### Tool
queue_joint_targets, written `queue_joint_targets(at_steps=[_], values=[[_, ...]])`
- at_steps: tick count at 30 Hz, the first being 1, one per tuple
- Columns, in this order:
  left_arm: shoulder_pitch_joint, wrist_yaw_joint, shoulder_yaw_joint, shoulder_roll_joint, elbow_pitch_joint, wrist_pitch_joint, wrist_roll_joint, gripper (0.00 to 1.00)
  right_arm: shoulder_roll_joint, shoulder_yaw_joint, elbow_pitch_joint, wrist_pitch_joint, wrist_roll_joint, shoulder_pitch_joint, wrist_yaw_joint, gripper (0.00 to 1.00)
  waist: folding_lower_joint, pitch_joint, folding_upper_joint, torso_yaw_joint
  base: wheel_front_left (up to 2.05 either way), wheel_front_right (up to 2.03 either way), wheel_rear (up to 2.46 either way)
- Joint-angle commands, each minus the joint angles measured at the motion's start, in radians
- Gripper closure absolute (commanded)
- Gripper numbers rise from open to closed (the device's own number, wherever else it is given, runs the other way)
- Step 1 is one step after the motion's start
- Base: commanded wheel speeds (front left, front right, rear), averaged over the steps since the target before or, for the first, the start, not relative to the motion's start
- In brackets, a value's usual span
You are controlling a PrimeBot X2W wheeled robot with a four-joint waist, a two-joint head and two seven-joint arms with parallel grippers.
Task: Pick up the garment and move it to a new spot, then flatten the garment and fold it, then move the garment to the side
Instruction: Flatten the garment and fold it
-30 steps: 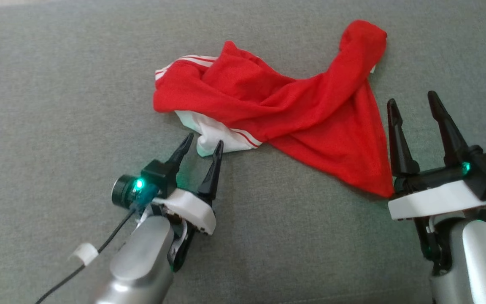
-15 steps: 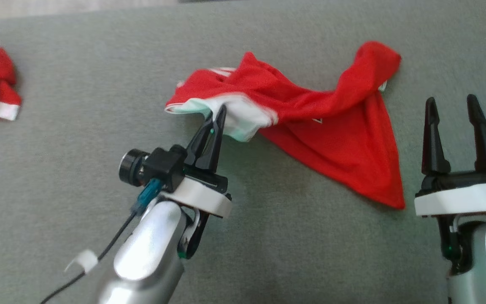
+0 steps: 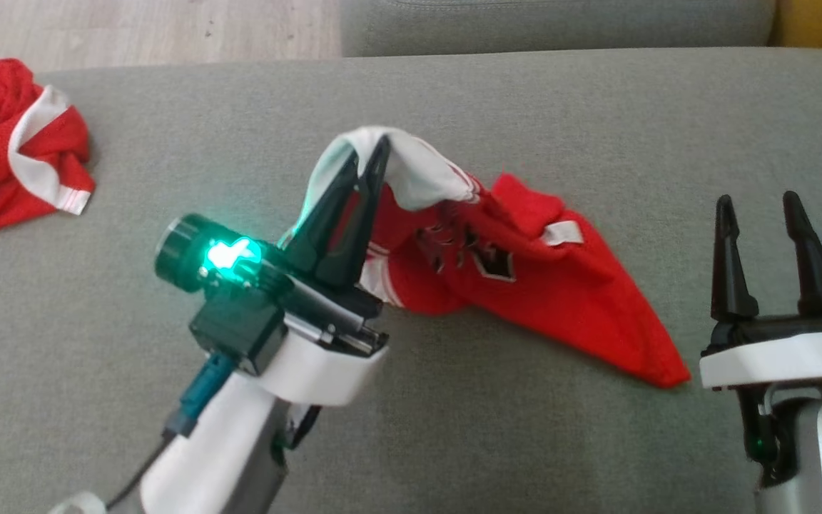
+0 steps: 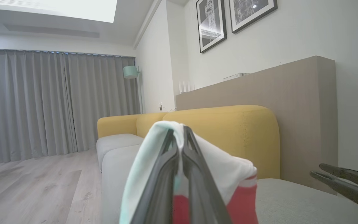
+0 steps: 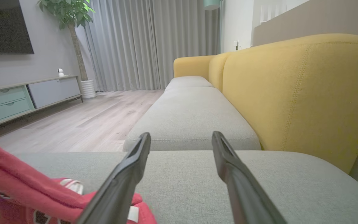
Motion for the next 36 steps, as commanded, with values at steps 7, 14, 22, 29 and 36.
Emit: queue_joint_targets(at_steps=[7,14,22,29,36], values=[[-0.172,-0.034,0.123,0.082,0.010,0.128,-0.061,1.00,-0.002,0.042,-0.031,-0.019,0.016,-0.038,0.007,0.00,0.0001,0.045,0.0000,-0.056,0.00,0.00,0.00],[-0.336,-0.070,0.213,0.168,0.253,0.164,-0.096,1.00,-0.002,0.054,-0.030,-0.029,0.016,-0.080,0.007,0.00,0.0001,0.136,0.0000,-0.124,0.00,0.00,0.00],[-0.542,-0.105,0.190,0.186,0.446,0.094,-0.063,1.00,-0.002,0.086,-0.008,-0.048,0.021,-0.141,0.007,0.00,0.0001,0.232,0.0000,-0.196,0.00,0.00,0.00],[-0.613,-0.124,0.147,0.139,0.580,0.064,-0.085,0.00,-0.002,0.107,0.022,-0.065,0.027,-0.169,0.007,0.00,0.0001,0.263,0.0000,-0.220,0.00,0.00,0.00],[-0.584,-0.135,0.134,0.114,0.697,0.015,-0.156,0.00,-0.002,0.097,0.044,-0.073,0.022,-0.171,0.007,0.00,0.0001,0.245,0.0000,-0.189,0.00,0.00,0.00]])
